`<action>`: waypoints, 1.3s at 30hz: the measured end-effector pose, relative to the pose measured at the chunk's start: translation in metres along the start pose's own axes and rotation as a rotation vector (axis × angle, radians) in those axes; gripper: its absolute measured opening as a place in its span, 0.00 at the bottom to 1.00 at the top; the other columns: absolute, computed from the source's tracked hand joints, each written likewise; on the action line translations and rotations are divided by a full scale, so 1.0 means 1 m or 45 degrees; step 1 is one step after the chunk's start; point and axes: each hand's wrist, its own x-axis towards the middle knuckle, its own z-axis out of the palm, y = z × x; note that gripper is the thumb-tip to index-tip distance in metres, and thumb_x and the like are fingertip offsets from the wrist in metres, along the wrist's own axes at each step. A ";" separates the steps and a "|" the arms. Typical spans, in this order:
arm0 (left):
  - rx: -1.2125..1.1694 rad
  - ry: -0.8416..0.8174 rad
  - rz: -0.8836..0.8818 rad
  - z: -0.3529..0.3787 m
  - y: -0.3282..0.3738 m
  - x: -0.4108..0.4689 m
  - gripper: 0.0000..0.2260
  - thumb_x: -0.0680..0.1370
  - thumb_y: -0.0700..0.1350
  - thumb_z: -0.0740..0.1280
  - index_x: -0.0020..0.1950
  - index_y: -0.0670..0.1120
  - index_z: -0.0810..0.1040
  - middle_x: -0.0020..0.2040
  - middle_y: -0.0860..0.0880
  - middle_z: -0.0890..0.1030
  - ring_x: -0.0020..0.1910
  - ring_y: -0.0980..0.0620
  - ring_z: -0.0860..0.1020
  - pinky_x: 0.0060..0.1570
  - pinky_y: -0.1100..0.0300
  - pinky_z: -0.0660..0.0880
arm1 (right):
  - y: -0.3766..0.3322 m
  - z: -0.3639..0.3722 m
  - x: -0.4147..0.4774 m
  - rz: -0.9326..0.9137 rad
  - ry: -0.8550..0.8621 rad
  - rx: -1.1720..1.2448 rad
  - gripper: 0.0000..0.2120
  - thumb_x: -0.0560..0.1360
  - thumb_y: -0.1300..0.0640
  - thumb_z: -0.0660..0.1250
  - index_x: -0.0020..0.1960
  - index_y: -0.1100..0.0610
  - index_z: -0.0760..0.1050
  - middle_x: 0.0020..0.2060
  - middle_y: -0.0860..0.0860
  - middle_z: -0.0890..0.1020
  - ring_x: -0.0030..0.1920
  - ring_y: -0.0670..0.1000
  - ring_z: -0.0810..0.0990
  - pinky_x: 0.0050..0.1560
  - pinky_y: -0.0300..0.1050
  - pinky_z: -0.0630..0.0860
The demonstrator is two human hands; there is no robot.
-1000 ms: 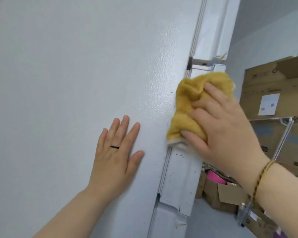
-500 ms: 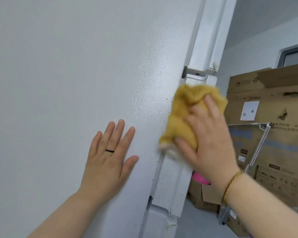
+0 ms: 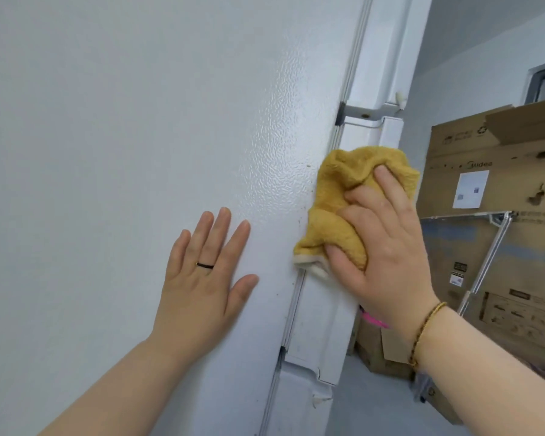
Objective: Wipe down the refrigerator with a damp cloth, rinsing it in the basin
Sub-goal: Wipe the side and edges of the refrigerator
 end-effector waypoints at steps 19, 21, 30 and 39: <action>0.049 0.109 0.048 0.007 -0.003 -0.001 0.21 0.80 0.58 0.43 0.71 0.53 0.51 0.74 0.50 0.53 0.73 0.59 0.40 0.71 0.59 0.41 | -0.070 -0.009 -0.094 -0.145 -0.310 -0.123 0.15 0.77 0.46 0.51 0.52 0.54 0.70 0.58 0.52 0.72 0.73 0.55 0.55 0.72 0.60 0.50; 0.050 0.133 0.051 0.008 -0.003 -0.002 0.21 0.80 0.58 0.43 0.71 0.53 0.52 0.72 0.47 0.56 0.73 0.59 0.41 0.71 0.59 0.42 | -0.059 -0.019 -0.092 -0.355 -0.400 -0.131 0.14 0.77 0.47 0.51 0.50 0.54 0.71 0.55 0.51 0.78 0.71 0.55 0.61 0.73 0.56 0.49; -0.004 0.202 0.052 0.008 -0.001 -0.003 0.22 0.80 0.56 0.47 0.69 0.47 0.61 0.69 0.45 0.61 0.71 0.48 0.53 0.71 0.59 0.44 | -0.052 -0.004 -0.050 0.020 -0.176 -0.153 0.17 0.77 0.45 0.53 0.49 0.57 0.71 0.56 0.55 0.73 0.66 0.59 0.65 0.65 0.67 0.59; -0.028 0.217 0.042 0.008 -0.001 -0.003 0.21 0.80 0.56 0.47 0.68 0.46 0.62 0.69 0.46 0.61 0.70 0.49 0.54 0.71 0.59 0.46 | -0.013 -0.019 -0.012 -0.342 -0.315 -0.360 0.20 0.78 0.43 0.49 0.50 0.58 0.71 0.47 0.58 0.81 0.59 0.58 0.68 0.68 0.58 0.53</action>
